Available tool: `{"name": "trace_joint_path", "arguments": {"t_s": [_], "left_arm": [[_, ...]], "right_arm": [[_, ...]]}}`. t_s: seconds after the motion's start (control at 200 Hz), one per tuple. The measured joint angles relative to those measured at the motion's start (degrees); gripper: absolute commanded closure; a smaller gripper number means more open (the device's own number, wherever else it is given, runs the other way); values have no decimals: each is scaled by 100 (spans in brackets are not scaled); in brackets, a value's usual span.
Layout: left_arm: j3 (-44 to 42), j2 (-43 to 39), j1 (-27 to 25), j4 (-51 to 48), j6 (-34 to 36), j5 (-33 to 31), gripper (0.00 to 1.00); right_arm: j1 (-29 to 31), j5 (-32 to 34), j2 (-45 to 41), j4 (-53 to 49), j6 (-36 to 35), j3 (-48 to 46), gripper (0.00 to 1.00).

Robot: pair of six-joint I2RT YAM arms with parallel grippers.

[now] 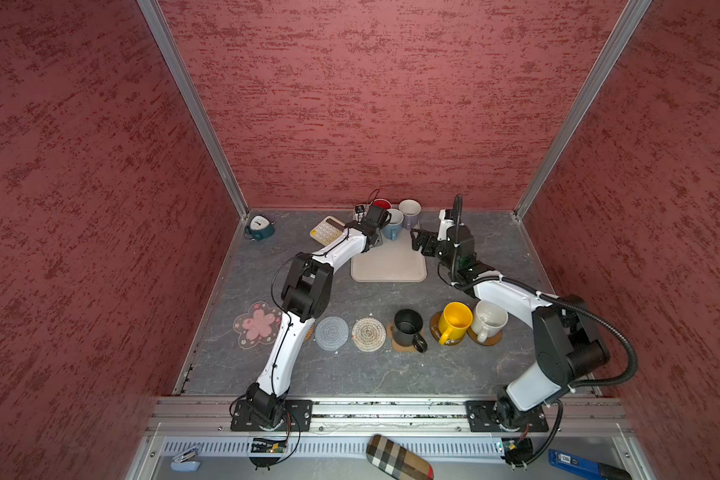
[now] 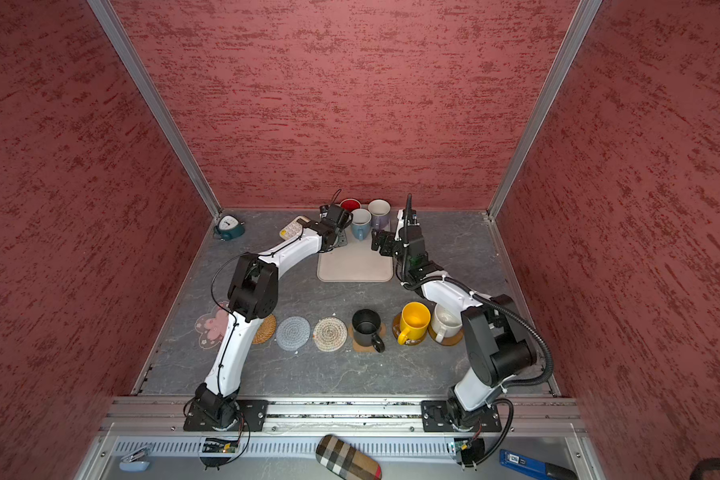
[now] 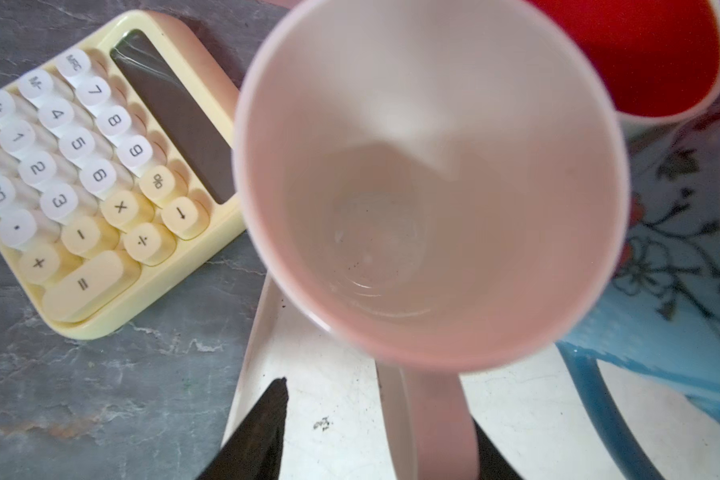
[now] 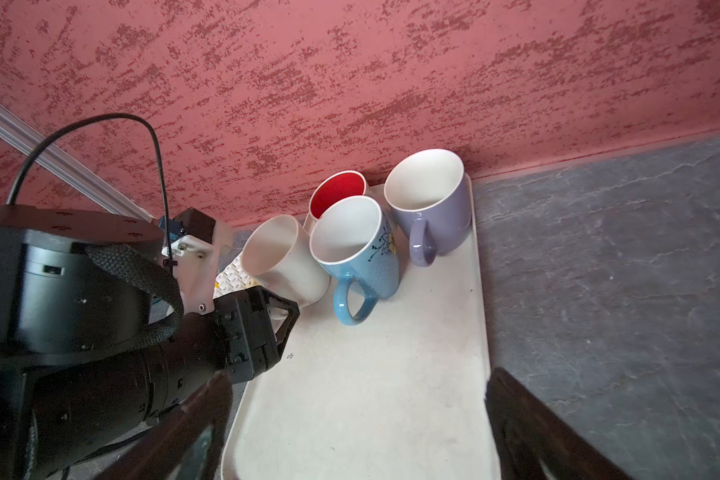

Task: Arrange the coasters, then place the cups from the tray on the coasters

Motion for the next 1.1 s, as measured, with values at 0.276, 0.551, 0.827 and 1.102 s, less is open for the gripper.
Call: {"name": "trace_joint_path", "arguments": {"t_s": [0.276, 0.551, 0.827, 1.102], "left_arm": [[-13, -15, 107, 0, 140, 111, 43], [216, -26, 212, -68, 273, 481, 45], [678, 37, 249, -297, 396, 765, 54], [949, 221, 264, -442, 446, 881, 59]], "right_arm": [[-4, -55, 39, 28, 4, 0, 5], [-4, -63, 55, 37, 4, 0, 4], [-4, -63, 66, 42, 4, 0, 4], [-4, -63, 70, 46, 4, 0, 5]]}}
